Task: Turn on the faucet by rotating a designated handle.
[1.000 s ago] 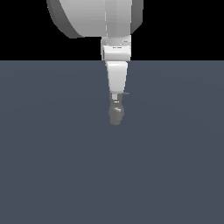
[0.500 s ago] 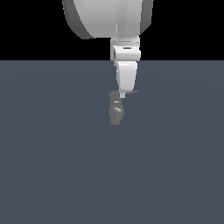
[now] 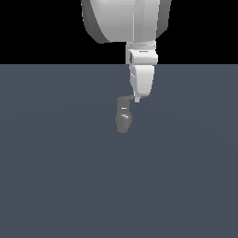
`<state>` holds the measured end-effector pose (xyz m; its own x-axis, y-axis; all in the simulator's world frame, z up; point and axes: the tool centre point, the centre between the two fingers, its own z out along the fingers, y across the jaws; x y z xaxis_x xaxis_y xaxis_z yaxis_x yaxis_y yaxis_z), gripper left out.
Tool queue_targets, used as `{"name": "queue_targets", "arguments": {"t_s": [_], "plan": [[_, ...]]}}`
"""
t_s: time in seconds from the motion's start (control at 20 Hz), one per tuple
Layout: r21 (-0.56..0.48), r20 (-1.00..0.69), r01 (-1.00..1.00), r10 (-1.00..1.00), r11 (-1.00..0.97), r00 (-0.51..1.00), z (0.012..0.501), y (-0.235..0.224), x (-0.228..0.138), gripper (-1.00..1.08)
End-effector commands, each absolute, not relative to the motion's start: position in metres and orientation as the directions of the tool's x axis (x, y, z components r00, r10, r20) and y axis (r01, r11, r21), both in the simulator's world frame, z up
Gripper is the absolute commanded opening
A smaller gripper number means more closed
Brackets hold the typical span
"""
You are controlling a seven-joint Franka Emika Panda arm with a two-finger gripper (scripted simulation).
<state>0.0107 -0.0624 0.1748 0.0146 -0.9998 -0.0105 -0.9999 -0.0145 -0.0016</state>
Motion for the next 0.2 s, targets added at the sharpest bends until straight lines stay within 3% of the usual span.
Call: {"name": "queue_targets", "arguments": {"t_s": [0.0, 0.15], "plan": [[0.000, -0.001, -1.000, -1.000, 0.025, -0.025, 0.1730, -0.0938, 0.0121, -1.00], [0.000, -0.001, -1.000, -1.000, 0.028, -0.028, 0.1729, -0.1007, 0.0150, -1.00]]}}
